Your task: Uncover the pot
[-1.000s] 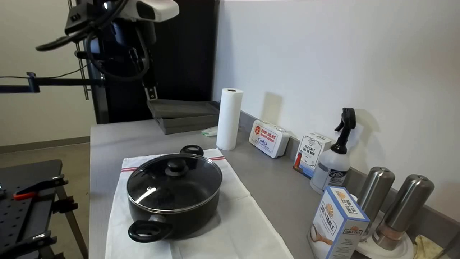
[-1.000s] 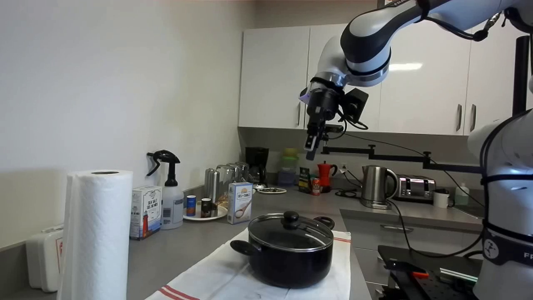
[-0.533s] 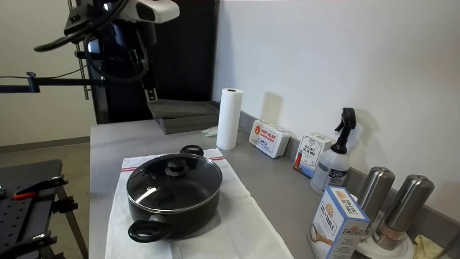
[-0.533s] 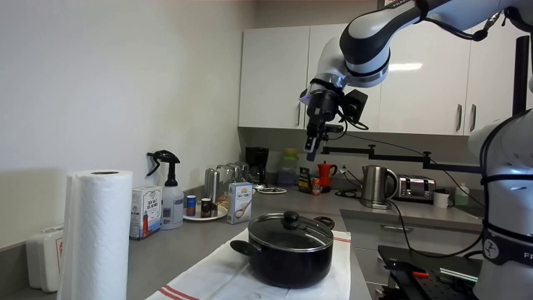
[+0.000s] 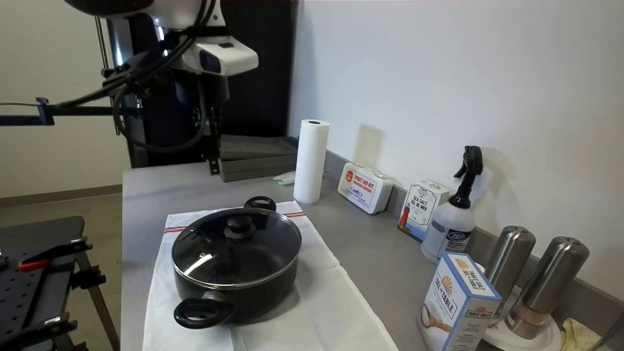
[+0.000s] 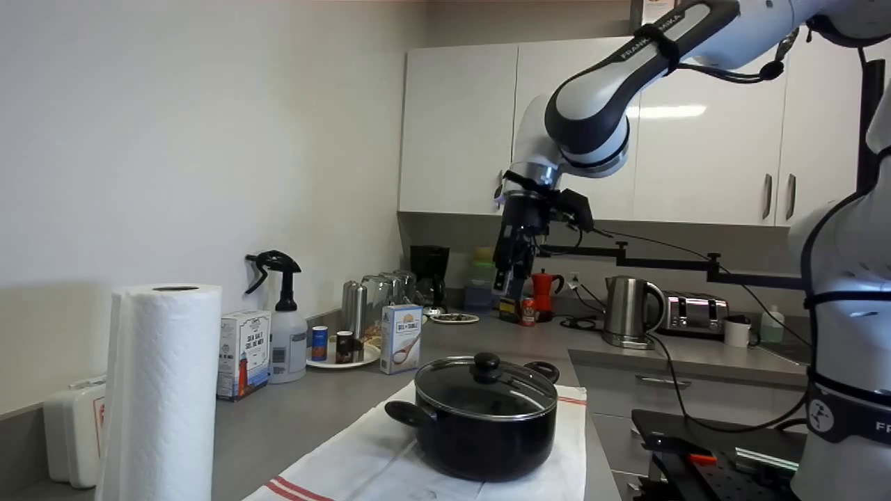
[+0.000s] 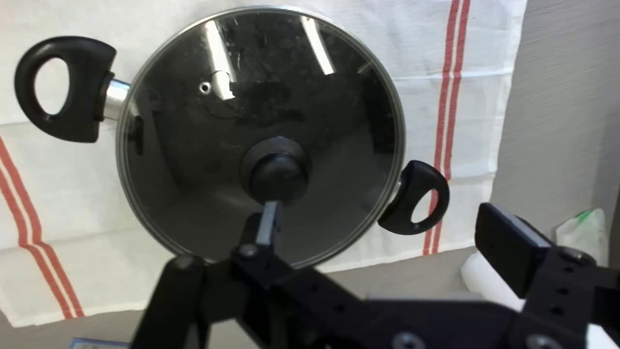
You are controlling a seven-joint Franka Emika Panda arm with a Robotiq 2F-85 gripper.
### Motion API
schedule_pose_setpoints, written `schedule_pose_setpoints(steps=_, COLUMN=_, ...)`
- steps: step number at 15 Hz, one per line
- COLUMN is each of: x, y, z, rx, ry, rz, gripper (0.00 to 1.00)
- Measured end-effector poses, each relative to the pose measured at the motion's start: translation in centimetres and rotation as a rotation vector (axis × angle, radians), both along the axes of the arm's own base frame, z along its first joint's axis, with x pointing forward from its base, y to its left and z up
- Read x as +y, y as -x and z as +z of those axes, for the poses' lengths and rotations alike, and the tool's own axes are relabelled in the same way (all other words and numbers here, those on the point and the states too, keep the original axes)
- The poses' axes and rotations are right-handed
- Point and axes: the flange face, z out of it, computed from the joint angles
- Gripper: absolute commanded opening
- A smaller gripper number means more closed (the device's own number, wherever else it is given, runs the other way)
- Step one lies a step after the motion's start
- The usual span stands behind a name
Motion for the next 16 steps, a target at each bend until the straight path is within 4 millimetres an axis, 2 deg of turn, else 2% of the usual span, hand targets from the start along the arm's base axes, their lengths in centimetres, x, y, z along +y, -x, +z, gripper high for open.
schedule_pose_setpoints(steps=7, x=0.0, y=-2.1, z=-6.5, rx=0.137, ry=0.108, rz=-0.103, gripper=1.0)
schedule_pose_setpoints(steps=10, x=-0.2, y=-3.3, z=-8.0, rx=0.169, ry=0.136, rz=-0.129, gripper=1.0)
schedule_pose_setpoints(steps=16, x=-1.0, y=-6.0, z=-9.6, rx=0.186, ry=0.153, rz=-0.153, gripper=1.0)
